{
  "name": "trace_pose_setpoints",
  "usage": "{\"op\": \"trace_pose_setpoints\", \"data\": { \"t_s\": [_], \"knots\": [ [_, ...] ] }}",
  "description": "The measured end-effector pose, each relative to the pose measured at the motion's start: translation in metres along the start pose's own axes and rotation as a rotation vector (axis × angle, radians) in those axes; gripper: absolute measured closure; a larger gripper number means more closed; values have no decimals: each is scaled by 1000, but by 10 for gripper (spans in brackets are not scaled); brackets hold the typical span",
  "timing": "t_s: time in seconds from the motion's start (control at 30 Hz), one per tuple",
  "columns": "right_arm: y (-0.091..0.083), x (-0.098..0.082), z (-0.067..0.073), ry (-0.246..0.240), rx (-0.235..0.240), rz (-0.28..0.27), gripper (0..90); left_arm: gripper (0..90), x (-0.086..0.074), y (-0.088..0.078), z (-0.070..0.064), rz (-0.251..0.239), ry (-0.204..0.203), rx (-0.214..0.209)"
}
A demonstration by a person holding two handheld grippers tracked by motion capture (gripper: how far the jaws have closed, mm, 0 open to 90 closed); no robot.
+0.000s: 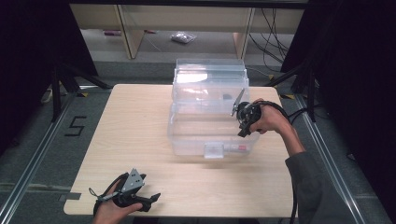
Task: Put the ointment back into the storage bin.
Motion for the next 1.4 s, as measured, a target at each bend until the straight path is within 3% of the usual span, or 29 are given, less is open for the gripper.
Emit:
{"op": "trace_pose_setpoints", "data": {
  "t_s": [0.03, 0.1, 0.27, 0.53, 0.57, 0.7, 0.77, 0.87, 0.9, 1.4],
  "knots": [
    [-2, 0, 2, 31, -7, -2, 612, 152, 0, 0, 0, 0, -2, 0],
    [-3, 0, 0, 6, -2, -19, 605, 152, -1, 0, 1, 4, 0, 7],
    [-7, 3, 3, 64, -1, -47, 561, 152, 0, 0, 0, 3, 0, -1],
    [-12, 5, 3, 72, -13, -78, 488, 152, 0, 0, 1, 4, 2, 5],
    [-16, 6, 3, 103, -25, -86, 461, 152, 0, 0, 1, 4, 0, 6],
    [-21, 9, 4, 134, -29, -124, 414, 152, 0, 0, 1, 3, 1, 5],
    [-22, 12, 5, 200, -47, -183, 358, 152, 1, 1, -1, -9, -14, -1],
    [-22, 11, 6, 211, -57, -193, 333, 152, 1, 1, -1, -10, -12, -2],
    [-23, 10, 9, 240, -55, -213, 329, 152, 0, 0, 0, -2, -6, 0],
    [-26, -4, 22, 303, -75, -293, 282, 152, 0, 1, 0, 3, -3, 5]
  ]
}}
Point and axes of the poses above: each handheld gripper's, and its own axes: y roughly forward along the jaws, x roughly out of its top, z roughly to its left, the point moved 10 cm from there along y, roughly forward along the jaws, and after that the axes turned 2 degrees about -y, right-handed, at the moved point
